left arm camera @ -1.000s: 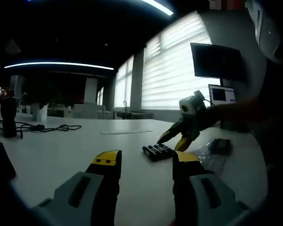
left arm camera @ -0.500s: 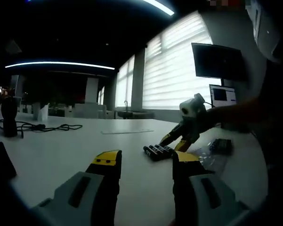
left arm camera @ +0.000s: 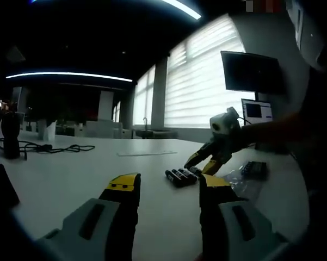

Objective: Grip medicine bottles put into box

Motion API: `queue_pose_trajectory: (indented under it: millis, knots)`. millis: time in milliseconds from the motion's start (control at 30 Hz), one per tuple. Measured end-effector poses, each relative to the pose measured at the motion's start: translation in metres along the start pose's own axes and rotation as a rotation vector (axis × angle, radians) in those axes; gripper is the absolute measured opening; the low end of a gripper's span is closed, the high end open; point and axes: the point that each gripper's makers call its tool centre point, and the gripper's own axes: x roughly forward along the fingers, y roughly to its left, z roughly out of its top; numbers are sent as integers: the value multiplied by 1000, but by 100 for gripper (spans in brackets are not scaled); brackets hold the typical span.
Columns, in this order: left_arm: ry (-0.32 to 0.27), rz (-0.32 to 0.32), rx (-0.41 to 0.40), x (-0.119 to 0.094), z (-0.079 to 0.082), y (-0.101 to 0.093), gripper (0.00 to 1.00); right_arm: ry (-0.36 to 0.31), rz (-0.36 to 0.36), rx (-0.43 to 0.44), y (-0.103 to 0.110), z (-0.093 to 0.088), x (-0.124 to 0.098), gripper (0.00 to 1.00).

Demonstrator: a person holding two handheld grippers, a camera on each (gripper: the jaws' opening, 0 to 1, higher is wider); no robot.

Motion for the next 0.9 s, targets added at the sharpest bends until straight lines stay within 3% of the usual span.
queue_pose_trajectory:
  millis: [333,900]
  knots:
    - [-11,-11,2,-1,2,-2,36,-48,5,-22,20,28,-29,42]
    - [-19,-23,13,-3,5,-6,36,-41,86,-80,75,40,-46,42]
